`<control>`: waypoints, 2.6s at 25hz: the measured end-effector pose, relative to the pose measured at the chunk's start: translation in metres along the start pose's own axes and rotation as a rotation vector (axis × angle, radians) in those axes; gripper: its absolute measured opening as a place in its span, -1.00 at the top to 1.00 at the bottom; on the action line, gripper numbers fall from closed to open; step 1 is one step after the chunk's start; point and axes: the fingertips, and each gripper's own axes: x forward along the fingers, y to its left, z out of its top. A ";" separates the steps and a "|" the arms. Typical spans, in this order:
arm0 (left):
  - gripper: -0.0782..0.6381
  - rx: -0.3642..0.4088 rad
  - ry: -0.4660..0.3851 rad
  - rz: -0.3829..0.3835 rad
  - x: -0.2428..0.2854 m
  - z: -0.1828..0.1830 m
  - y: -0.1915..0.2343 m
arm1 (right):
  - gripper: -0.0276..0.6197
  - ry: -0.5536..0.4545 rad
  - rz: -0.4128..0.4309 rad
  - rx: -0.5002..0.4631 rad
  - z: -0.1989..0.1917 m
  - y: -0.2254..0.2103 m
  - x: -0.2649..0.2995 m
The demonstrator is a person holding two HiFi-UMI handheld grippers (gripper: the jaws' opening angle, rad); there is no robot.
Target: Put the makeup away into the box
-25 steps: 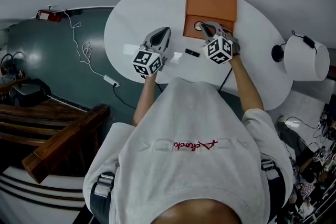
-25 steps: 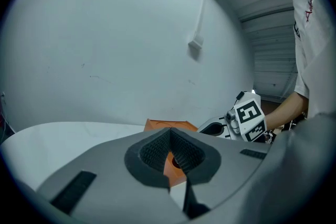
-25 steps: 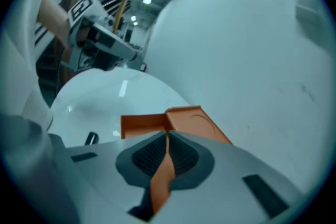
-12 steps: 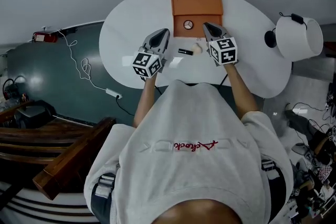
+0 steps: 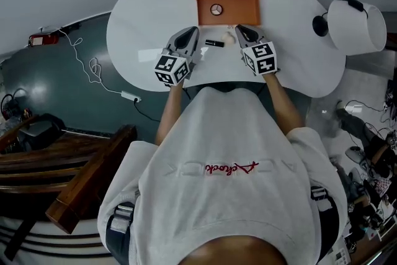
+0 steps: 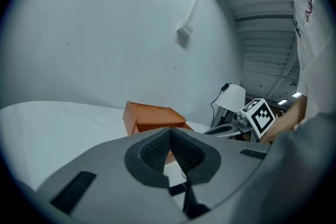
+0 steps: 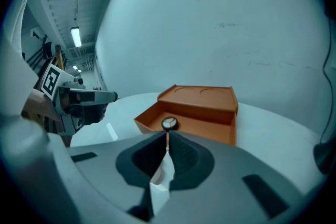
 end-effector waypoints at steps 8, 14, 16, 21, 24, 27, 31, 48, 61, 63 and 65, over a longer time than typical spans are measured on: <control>0.75 -0.046 0.039 0.015 -0.005 -0.028 0.006 | 0.49 0.141 0.107 0.025 -0.056 0.032 0.017; 0.75 -0.063 0.041 0.027 -0.008 -0.033 0.014 | 0.37 0.216 0.120 -0.003 -0.074 0.031 0.030; 0.75 -0.066 0.042 0.030 -0.008 -0.033 0.016 | 0.37 0.240 0.142 -0.005 -0.076 0.032 0.032; 0.75 -0.069 0.041 0.033 -0.007 -0.032 0.018 | 0.44 0.283 0.202 -0.011 -0.084 0.043 0.035; 0.75 -0.066 0.037 0.032 -0.005 -0.029 0.020 | 0.46 0.268 0.201 -0.022 -0.082 0.044 0.034; 0.75 -0.061 0.034 0.026 -0.001 -0.026 0.019 | 0.47 0.239 0.190 -0.020 -0.074 0.040 0.031; 0.75 -0.049 0.022 0.013 0.002 -0.019 0.014 | 0.48 0.179 0.179 -0.018 -0.053 0.037 0.025; 0.75 0.094 -0.091 -0.035 0.030 0.060 -0.009 | 0.48 -0.127 0.022 -0.029 0.067 -0.025 -0.003; 0.75 0.119 -0.105 -0.033 0.040 0.077 -0.020 | 0.48 -0.116 0.026 -0.128 0.081 -0.042 -0.010; 0.75 0.111 -0.103 -0.022 0.040 0.073 -0.018 | 0.48 -0.082 0.040 -0.220 0.075 -0.039 -0.004; 0.75 0.100 -0.100 -0.012 0.040 0.068 -0.015 | 0.49 -0.025 0.056 -0.352 0.065 -0.034 0.004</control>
